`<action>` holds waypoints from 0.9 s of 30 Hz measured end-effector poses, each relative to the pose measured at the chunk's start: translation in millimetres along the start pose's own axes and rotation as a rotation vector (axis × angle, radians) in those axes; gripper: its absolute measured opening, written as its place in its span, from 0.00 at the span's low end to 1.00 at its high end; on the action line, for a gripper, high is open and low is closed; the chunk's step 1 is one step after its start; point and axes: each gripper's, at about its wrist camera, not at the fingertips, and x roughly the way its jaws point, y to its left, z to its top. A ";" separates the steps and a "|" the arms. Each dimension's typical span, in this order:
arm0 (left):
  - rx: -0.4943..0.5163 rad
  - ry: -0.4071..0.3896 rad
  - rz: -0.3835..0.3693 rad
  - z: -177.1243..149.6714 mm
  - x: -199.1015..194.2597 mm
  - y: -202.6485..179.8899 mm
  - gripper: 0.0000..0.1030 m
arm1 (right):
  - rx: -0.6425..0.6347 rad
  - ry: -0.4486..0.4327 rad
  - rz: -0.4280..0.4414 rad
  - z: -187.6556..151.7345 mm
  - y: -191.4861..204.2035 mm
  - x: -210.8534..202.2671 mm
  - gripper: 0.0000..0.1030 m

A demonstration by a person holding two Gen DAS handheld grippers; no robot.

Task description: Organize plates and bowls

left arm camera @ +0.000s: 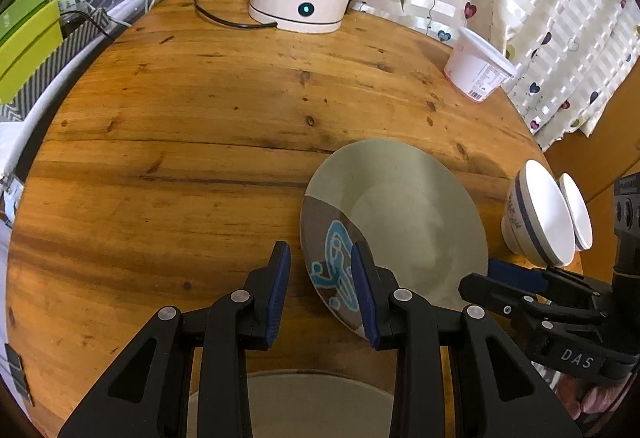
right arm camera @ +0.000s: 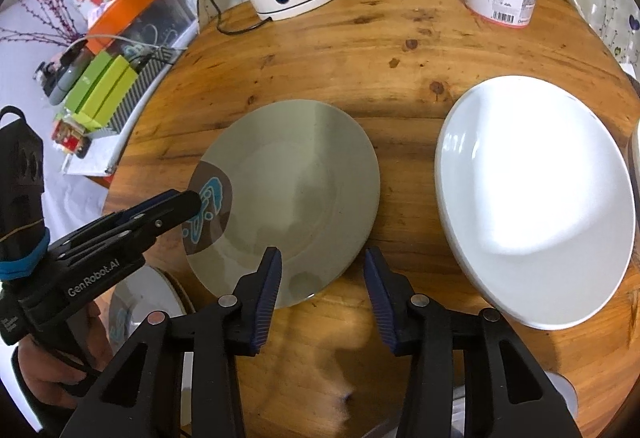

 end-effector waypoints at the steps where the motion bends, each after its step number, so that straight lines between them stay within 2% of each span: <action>1: -0.002 0.006 -0.001 0.6 2.4 0.9 0.32 | 0.001 0.002 0.001 0.8 0.2 0.9 0.41; 6: 0.000 0.015 -0.007 3.4 7.6 1.3 0.32 | 0.018 0.009 0.000 3.5 -1.9 4.7 0.40; 13: 0.026 0.019 -0.009 8.7 15.2 -3.9 0.32 | 0.045 0.009 -0.006 5.8 -6.9 7.6 0.31; 27: 0.041 0.001 0.012 6.2 12.6 -7.0 0.32 | 0.041 -0.009 -0.002 6.0 -4.9 5.3 0.31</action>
